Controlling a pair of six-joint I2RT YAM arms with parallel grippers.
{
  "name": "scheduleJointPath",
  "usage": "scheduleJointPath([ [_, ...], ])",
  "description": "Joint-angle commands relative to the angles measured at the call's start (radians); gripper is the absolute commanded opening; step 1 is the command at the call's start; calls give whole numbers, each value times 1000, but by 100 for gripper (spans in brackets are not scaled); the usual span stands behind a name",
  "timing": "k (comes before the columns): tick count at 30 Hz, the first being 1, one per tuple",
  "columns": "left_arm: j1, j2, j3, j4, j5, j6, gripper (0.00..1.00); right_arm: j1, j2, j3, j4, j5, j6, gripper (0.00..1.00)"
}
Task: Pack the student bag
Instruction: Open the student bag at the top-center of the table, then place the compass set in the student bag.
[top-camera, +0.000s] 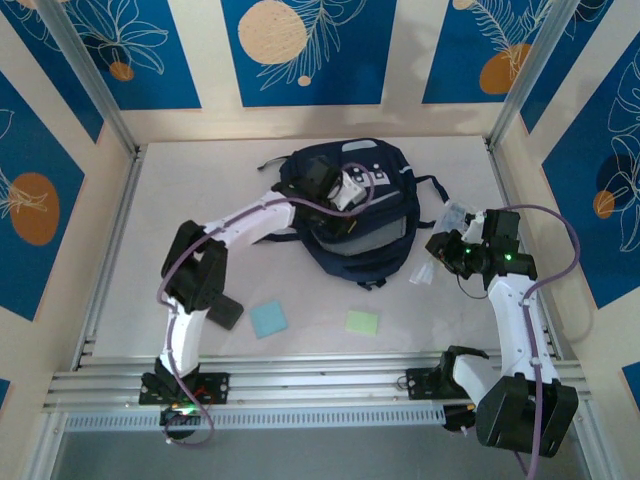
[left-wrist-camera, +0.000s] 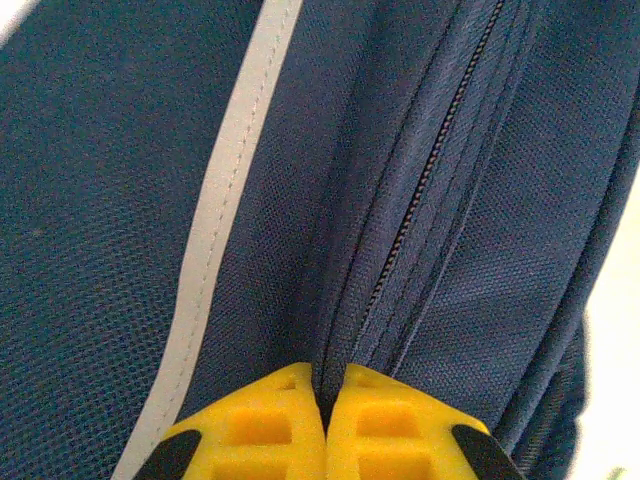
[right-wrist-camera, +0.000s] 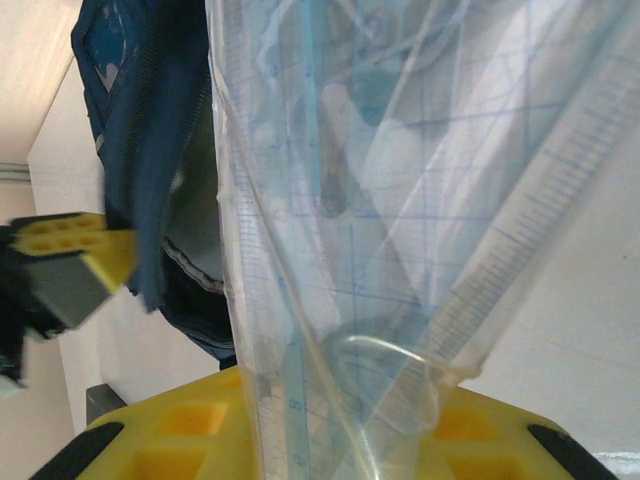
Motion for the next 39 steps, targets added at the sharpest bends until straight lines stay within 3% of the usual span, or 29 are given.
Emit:
scheduleJointPath([
  [1, 59, -62, 46, 92, 170, -177, 0, 12, 3, 7, 35, -37, 37, 30],
  [7, 88, -36, 76, 179, 292, -320, 0, 135, 116, 2, 214, -33, 167, 30],
  [17, 89, -57, 84, 216, 298, -352, 0, 384, 488, 142, 514, 88, 396, 30],
  [22, 89, -64, 97, 205, 310, -346, 0, 467, 684, 283, 561, 191, 507, 30],
  [33, 90, -84, 135, 207, 334, -347, 0, 546, 940, 430, 738, 351, 827, 30],
  [39, 89, -89, 142, 182, 331, -333, 0, 541, 1044, 499, 914, 277, 892, 31],
])
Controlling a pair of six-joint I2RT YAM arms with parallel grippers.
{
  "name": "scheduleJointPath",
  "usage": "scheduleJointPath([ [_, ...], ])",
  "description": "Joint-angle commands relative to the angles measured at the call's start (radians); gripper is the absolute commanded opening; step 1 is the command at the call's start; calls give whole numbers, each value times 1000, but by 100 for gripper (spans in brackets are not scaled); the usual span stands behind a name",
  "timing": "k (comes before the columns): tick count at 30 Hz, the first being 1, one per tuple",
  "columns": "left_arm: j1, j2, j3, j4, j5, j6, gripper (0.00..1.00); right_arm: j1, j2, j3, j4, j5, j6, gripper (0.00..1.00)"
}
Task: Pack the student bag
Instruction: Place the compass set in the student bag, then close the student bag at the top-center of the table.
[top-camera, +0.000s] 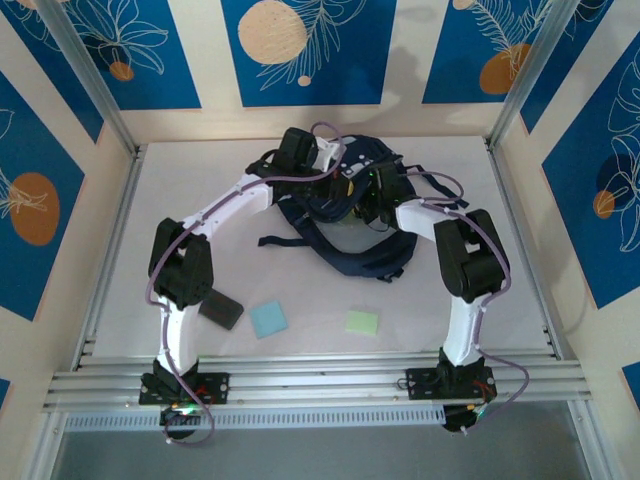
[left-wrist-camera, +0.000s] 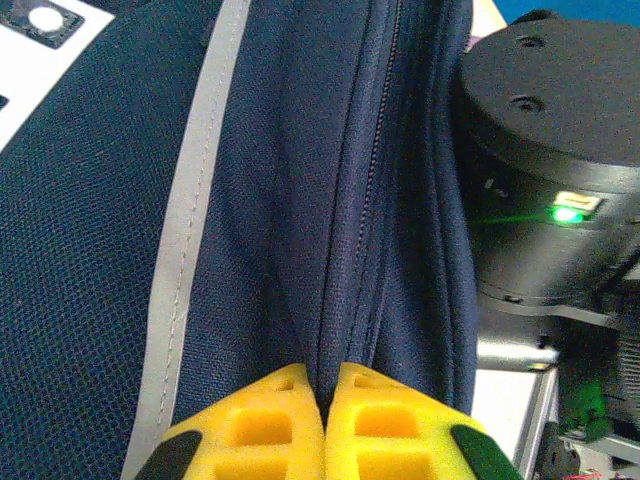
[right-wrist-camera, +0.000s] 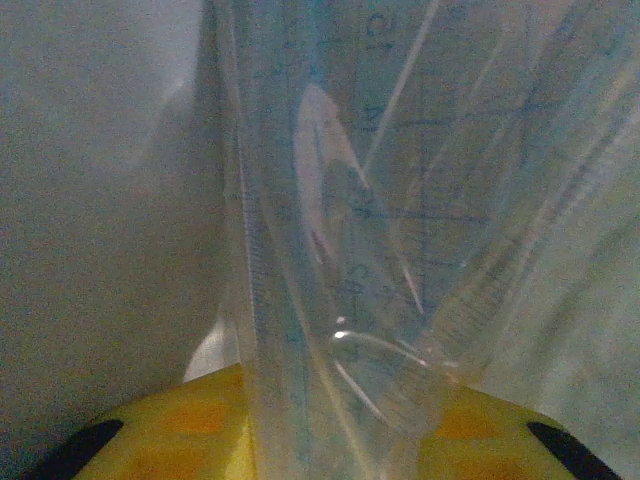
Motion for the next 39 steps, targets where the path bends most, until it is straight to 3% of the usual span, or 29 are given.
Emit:
scheduleJointPath([
  [1, -11, -65, 67, 50, 87, 8, 0, 4, 73, 84, 100, -37, 64, 32],
  [4, -10, -66, 67, 48, 71, 15, 0, 3, 103, 91, 100, -85, 64, 42],
  [6, -11, -65, 67, 46, 53, 23, 0, -1, 105, 77, 95, -108, 62, 61],
  [9, -8, -61, 66, 38, 18, 35, 0, -9, 64, 25, 106, -115, 49, 76],
  [15, 10, -52, 63, 27, -24, 48, 0, -24, -66, -50, -15, -135, -73, 80],
  [24, 13, -72, -15, 13, -70, 64, 0, -79, -377, -326, -154, -177, -283, 80],
  [28, 13, -89, -62, 19, -76, 51, 0, -86, -529, -376, -334, -112, -430, 87],
  [32, 13, -116, -114, 21, -96, 37, 0, -87, -674, -406, -501, -3, -538, 100],
  [33, 11, -125, -132, 24, -101, 30, 3, -93, -709, -416, -512, -1, -555, 99],
  [36, 11, -169, -188, 23, -141, 18, 23, -121, -792, -438, -514, -21, -558, 99],
  [39, 13, -235, -244, -14, -219, 12, 55, -136, -838, -439, -498, -45, -573, 99],
])
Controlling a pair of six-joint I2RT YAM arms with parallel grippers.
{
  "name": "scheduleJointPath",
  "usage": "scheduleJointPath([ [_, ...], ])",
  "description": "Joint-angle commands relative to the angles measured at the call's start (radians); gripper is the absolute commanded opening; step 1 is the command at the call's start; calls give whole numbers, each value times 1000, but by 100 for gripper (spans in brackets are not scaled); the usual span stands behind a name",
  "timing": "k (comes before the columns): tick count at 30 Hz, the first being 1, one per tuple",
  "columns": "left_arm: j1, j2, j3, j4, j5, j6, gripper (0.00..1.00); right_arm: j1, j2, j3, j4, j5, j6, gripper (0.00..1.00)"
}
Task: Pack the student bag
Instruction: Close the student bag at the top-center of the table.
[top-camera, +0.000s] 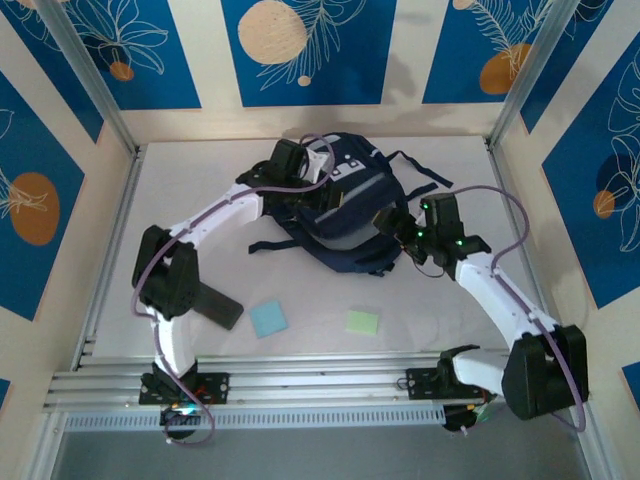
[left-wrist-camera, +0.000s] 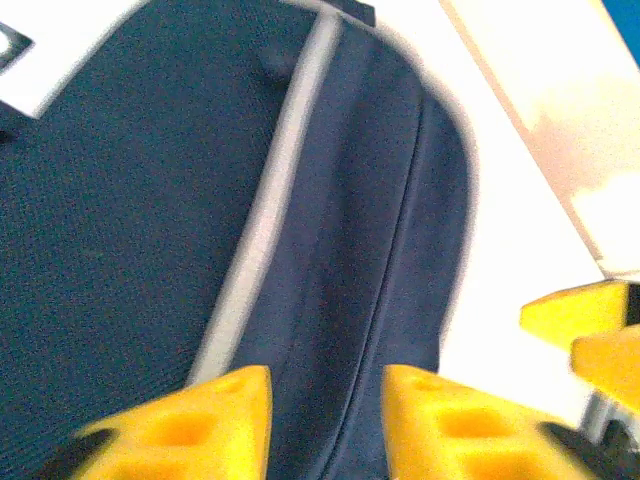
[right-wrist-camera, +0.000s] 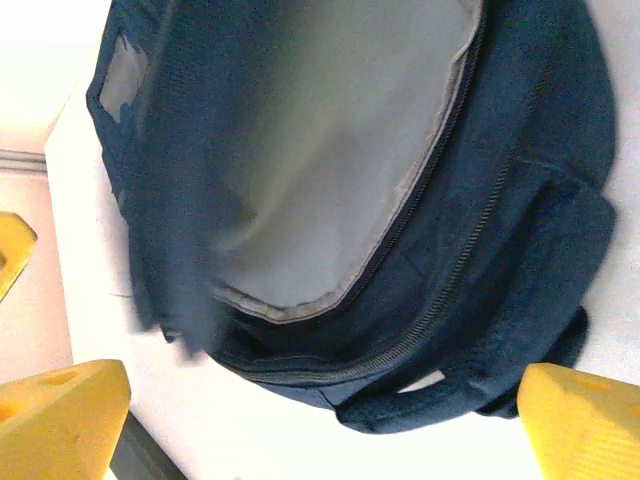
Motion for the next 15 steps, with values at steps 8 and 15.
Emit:
scheduleJointPath([
  [8, 17, -314, -246, -146, -373, -51, 100, 22, -27, 27, -9, 8, -100, 99],
  [15, 71, -419, -424, -319, -510, -166, 100, 133, 42, 68, -1, 85, -152, 99],
])
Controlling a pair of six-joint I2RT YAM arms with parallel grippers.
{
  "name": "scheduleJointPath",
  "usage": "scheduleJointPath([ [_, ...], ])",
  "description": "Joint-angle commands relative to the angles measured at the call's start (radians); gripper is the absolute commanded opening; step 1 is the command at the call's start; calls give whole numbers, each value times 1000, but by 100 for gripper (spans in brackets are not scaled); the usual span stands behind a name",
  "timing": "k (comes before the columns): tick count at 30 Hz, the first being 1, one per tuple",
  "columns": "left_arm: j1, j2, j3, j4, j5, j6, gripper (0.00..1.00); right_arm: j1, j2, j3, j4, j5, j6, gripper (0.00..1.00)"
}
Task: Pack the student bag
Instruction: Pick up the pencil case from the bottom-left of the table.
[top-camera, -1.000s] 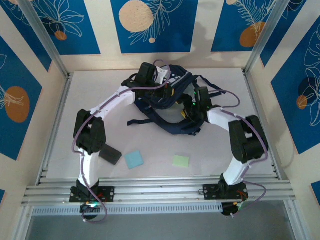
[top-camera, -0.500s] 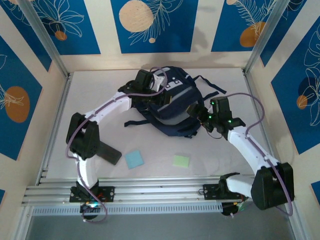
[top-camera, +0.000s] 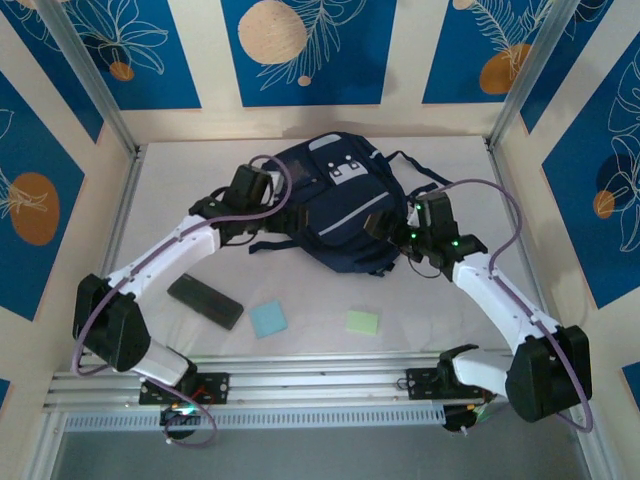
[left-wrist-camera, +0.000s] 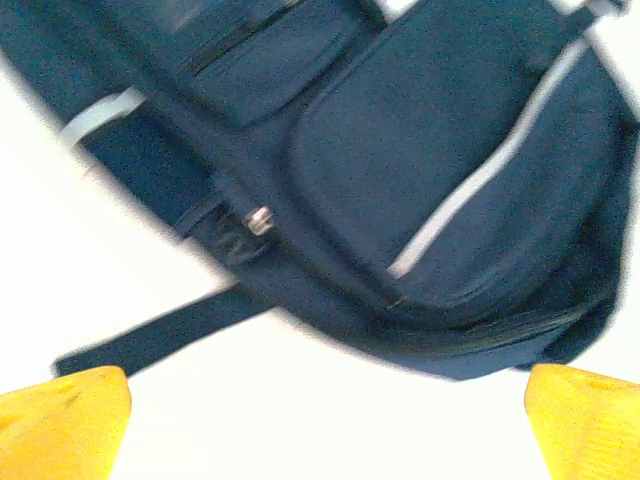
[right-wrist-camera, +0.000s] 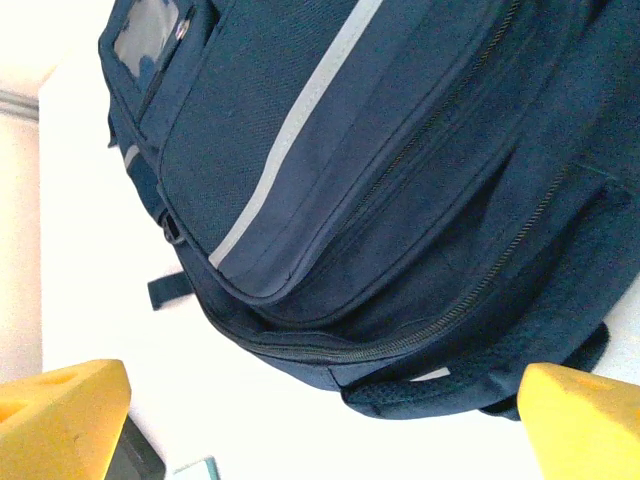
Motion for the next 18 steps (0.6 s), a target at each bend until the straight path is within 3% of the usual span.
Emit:
scheduleJointPath([
  [1, 43, -27, -81, -166, -116, -99, 100, 54, 28, 44, 4, 62, -56, 99],
  [7, 168, -173, -268, -210, -131, -216, 100, 132, 80, 72, -8, 112, -109, 99],
  [11, 239, -260, -347, -269, -208, -239, 100, 147, 111, 69, -2, 116, -111, 99],
  [18, 399, -304, -451, -292, -199, -273, 100, 156, 142, 63, 6, 118, -111, 99],
])
